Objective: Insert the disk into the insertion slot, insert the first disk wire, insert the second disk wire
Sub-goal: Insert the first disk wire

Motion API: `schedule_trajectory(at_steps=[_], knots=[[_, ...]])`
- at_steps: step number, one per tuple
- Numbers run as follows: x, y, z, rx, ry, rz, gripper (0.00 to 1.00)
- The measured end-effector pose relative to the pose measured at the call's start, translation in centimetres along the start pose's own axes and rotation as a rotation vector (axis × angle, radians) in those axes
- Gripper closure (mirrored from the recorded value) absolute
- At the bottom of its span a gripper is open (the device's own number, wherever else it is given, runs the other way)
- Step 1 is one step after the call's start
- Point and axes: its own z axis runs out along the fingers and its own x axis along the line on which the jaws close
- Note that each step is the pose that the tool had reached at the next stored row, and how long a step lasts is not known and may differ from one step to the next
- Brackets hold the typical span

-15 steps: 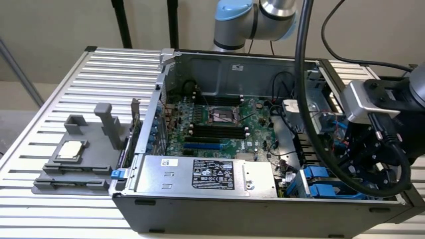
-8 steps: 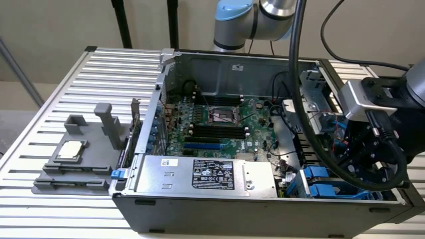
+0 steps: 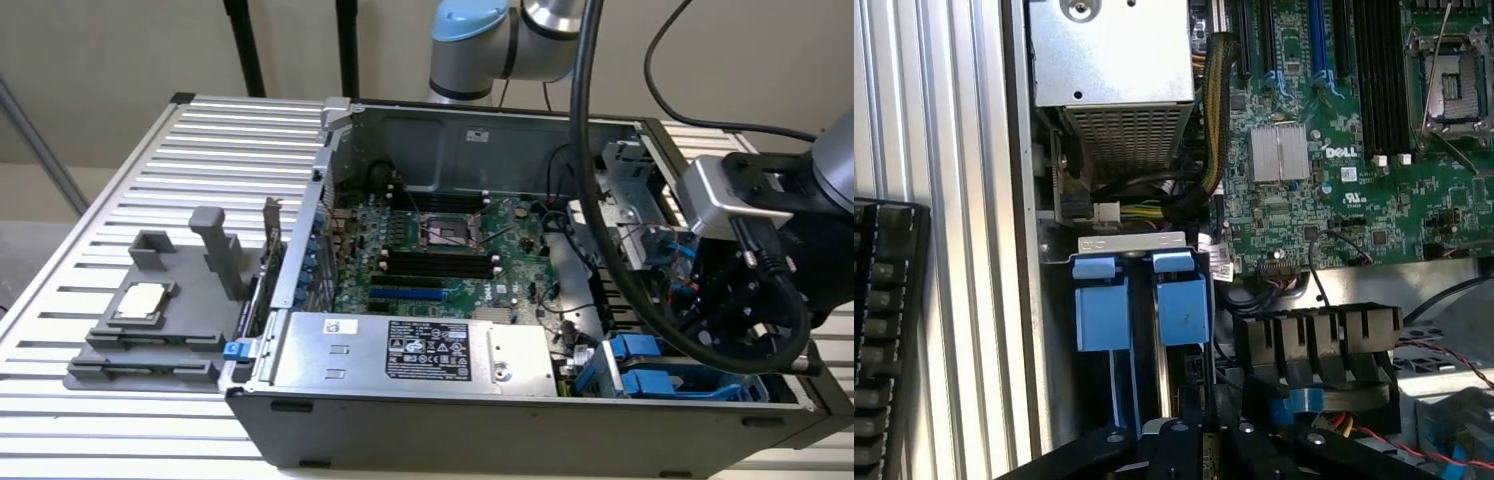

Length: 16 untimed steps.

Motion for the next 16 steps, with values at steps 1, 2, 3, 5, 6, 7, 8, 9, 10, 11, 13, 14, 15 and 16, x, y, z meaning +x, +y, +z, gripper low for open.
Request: schedule_trajectory(at_steps=[1, 2, 3, 5, 6, 7, 8, 9, 10, 11, 13, 14, 15, 16], knots=[[-0.03, 0.01, 0.0, 0.0005, 0.001, 0.002, 0.84], [-0.07, 0.03, 0.01, 0.001, 0.0017, 0.004, 0.84], [-0.13, 0.03, 0.01, 0.0016, 0.0025, 0.005, 0.84], [-0.25, 0.04, 0.03, 0.003, 0.0036, 0.007, 0.84], [-0.27, 0.05, 0.05, 0.0036, 0.0043, 0.008, 0.84], [-0.27, 0.05, 0.05, 0.004, 0.0054, 0.009, 0.84], [-0.27, 0.05, 0.05, 0.0044, 0.0073, 0.01, 0.84], [-0.27, 0.05, 0.05, 0.0048, 0.0091, 0.011, 0.84], [-0.27, 0.05, 0.05, 0.0052, 0.0104, 0.012, 0.84], [-0.27, 0.05, 0.06, 0.0055, 0.0116, 0.013, 0.84], [-0.27, 0.05, 0.08, 0.0063, 0.0136, 0.016, 0.84], [-0.27, 0.05, 0.08, 0.0067, 0.0146, 0.017, 0.84], [-0.27, 0.05, 0.08, 0.0073, 0.0152, 0.018, 0.84], [-0.27, 0.05, 0.09, 0.0079, 0.0155, 0.019, 0.84]])
